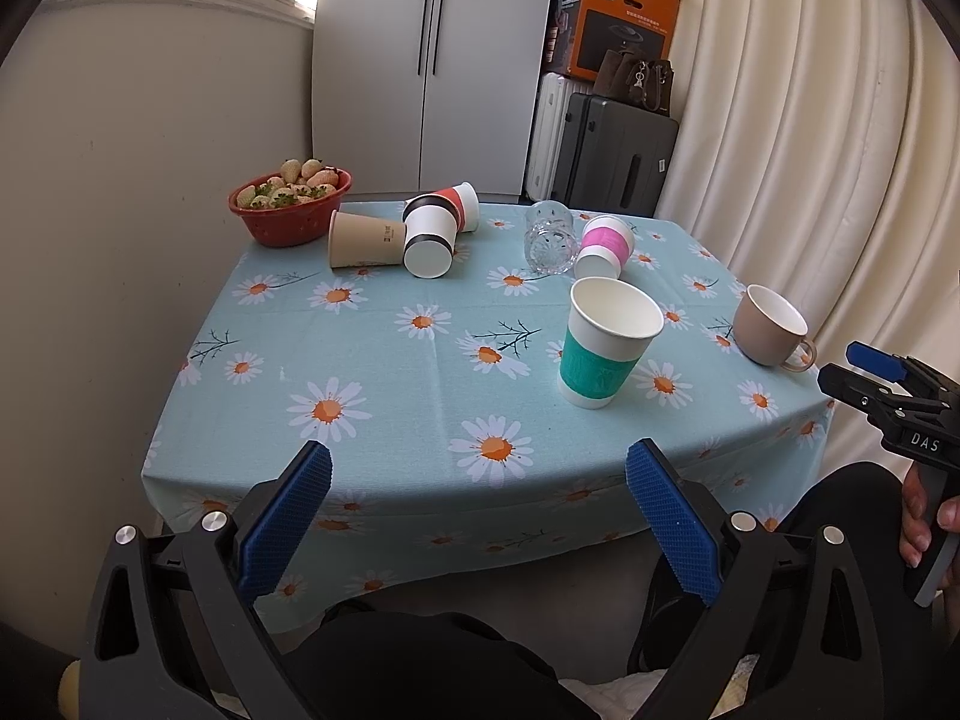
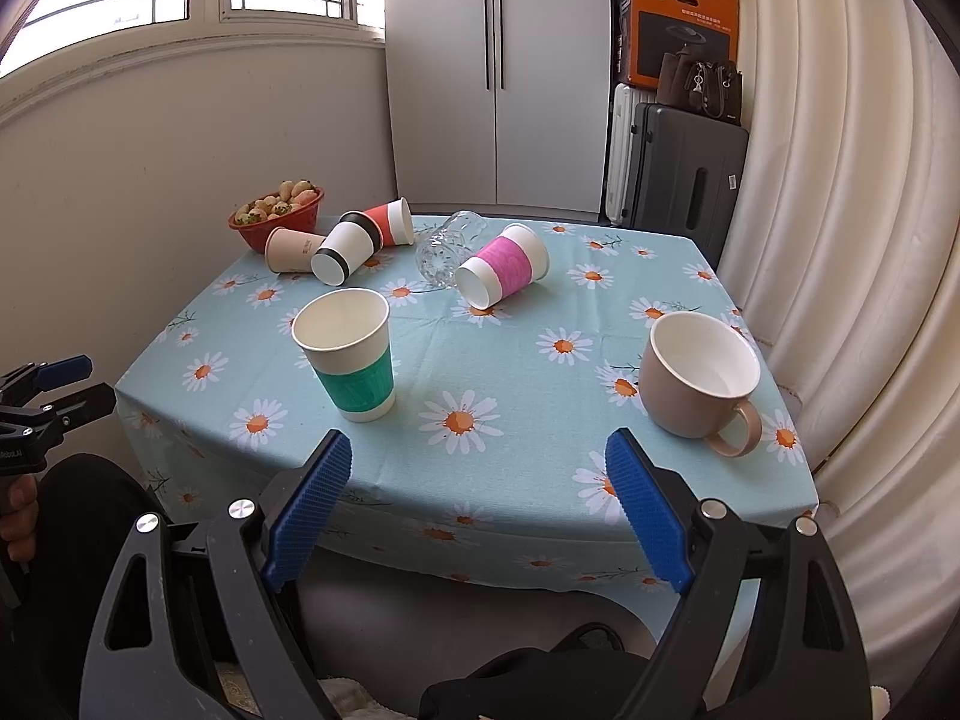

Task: Flip cup upright

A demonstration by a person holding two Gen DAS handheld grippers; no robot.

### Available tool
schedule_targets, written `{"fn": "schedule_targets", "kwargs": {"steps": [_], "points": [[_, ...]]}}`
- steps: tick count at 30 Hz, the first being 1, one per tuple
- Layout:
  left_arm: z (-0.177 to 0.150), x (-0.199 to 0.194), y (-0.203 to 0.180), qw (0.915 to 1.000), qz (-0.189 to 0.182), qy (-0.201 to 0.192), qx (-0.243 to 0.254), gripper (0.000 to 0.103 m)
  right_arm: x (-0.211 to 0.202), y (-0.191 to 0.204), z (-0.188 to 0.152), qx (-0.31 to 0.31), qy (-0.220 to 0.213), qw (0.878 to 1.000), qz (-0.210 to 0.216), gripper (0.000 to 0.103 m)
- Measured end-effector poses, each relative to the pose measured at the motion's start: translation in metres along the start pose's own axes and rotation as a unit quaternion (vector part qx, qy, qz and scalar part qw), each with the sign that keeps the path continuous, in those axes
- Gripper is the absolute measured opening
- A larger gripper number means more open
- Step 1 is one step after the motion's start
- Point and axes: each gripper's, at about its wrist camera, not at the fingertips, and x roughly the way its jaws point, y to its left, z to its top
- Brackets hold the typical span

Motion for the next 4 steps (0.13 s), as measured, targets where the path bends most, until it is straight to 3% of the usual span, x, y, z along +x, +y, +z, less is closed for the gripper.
{"fn": "schedule_targets", "kwargs": {"steps": [4], "points": [[0.0004, -0.0010, -0.0001, 1.0000, 0.001, -0.001, 0.000, 0.096, -0.0007, 0.0004, -0.0005, 0.000, 0.000, 1.000, 0.000, 0.086]]}}
